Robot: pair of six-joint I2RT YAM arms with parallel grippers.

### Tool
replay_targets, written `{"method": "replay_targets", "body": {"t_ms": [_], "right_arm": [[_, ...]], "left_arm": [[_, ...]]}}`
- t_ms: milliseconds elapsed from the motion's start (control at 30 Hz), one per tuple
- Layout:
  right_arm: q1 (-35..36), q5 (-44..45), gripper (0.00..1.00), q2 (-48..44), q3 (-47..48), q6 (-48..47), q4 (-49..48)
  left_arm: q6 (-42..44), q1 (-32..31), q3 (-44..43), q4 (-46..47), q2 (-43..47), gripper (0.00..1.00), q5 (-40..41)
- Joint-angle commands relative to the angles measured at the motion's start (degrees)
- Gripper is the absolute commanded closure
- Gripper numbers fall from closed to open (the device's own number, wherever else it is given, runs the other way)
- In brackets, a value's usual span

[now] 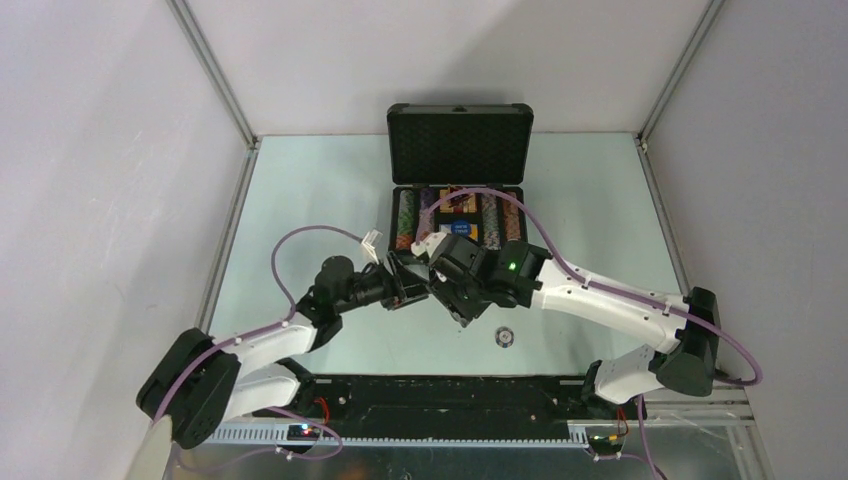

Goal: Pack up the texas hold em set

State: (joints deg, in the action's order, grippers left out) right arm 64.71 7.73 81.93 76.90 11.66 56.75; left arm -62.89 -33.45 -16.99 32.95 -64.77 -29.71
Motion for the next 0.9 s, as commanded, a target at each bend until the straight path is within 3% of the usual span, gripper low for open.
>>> {"method": "replay_targets", "body": {"t_ms": [0, 267, 867], "right_arm": [[0.95, 0.37, 1.0, 0.82, 3.78, -2.41, 3.19], [1.89, 0.29, 1.0, 2.85, 8.28, -4.44, 5.56], [4.3, 1.66, 1.0, 5.48, 12.9, -6.74, 4.99]], "left_arm": [[-7.03, 0.29, 1.63, 11.33, 2.13, 0.26, -4.43], [-11.69, 0.28, 4.5, 16.4, 5.65, 0.29, -6.77], [-12.19, -0.52, 3.64, 17.76, 7.14, 0.32, -12.25]]}}
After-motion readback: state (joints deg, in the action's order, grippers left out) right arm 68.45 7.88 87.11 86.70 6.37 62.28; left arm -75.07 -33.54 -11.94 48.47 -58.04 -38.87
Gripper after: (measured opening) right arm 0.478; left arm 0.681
